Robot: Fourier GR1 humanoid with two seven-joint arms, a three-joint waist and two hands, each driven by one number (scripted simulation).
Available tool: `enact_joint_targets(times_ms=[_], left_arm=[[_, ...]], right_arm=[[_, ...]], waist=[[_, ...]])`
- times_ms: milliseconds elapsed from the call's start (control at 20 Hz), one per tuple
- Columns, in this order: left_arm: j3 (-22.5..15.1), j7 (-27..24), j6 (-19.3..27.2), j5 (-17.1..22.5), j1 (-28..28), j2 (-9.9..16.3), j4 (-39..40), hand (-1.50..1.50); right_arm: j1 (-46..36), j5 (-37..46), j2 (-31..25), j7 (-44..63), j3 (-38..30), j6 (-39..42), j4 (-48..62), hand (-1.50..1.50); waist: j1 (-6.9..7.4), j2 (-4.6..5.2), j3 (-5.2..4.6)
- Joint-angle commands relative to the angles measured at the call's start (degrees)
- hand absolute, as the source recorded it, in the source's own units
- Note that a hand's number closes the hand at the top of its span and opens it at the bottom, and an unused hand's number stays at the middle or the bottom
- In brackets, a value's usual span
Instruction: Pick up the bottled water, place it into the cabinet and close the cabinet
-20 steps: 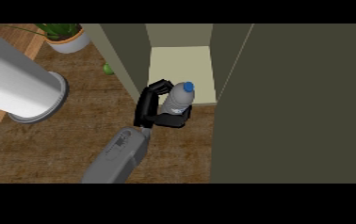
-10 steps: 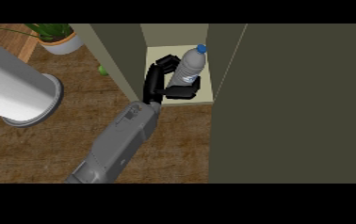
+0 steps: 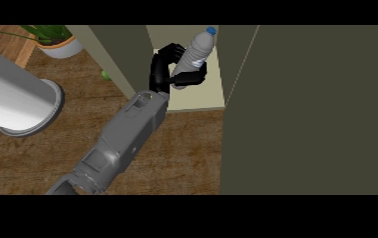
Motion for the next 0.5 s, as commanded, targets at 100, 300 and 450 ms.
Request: enact_joint_targets(times_ms=[100,300,450], left_arm=[[-2.1,0.3,10.3,-5.6,-5.1,0.0,10.8,-1.5],[-0.6,1.8,9.9,-5.4,-9.8,1.0,14.6,-1.5],[0.3,-0.1,12.1,-5.5,-10.8,1.9,15.9,-1.5]], right_arm=[[1.1,-6.1,-1.2,-0.6,-3.0,2.2,-3.1,-1.5],[-0.2,-6.2,-0.3,-1.9,-2.9,2.7,-0.6,-1.5],[1.8,-5.3,-1.0,-1.8,-2.3,3.9,-2.7,-1.5]], waist=[[-0.67,0.22,0.07],[-0.96,0.42,0.04],[-1.84,0.65,-0.04]])
